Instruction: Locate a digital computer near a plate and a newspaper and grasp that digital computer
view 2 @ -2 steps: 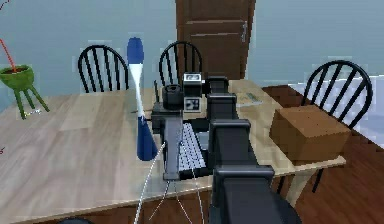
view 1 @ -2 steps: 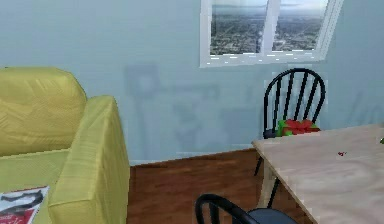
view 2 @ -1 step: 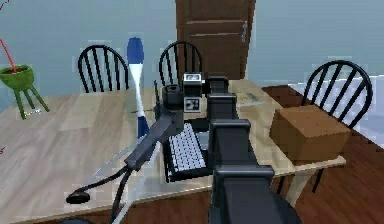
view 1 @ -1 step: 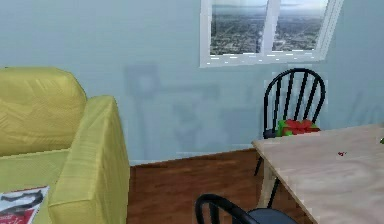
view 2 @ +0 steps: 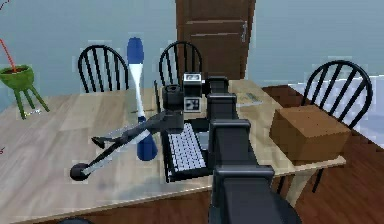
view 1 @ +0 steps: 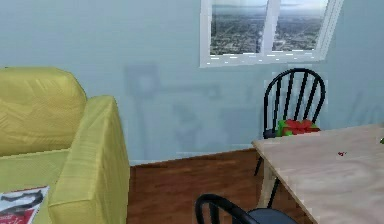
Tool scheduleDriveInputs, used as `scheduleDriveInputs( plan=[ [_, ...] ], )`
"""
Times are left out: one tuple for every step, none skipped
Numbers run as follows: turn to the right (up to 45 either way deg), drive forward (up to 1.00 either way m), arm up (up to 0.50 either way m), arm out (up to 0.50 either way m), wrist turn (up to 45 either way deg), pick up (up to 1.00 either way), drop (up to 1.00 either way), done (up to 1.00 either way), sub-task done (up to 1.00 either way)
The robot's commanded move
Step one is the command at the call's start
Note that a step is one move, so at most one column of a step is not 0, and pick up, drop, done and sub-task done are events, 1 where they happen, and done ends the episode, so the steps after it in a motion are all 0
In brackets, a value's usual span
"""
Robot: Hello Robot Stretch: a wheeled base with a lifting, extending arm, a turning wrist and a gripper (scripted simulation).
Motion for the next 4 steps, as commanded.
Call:
scheduleDriveInputs(
  plan=[
    [0.0, 0.0, 0.0, 0.0, 45.0, 0.0, 0.0, 0.0, 0.0],
    [0.0, 0.0, 0.0, 0.0, 21.0, 0.0, 0.0, 0.0, 0.0],
    [0.0, 0.0, 0.0, 0.0, 0.0, 1.0, 0.0, 0.0, 0.0],
    [0.0, 0.0, 0.02, 0.0, 0.0, 0.0, 0.0, 0.0, 0.0]
  ],
)
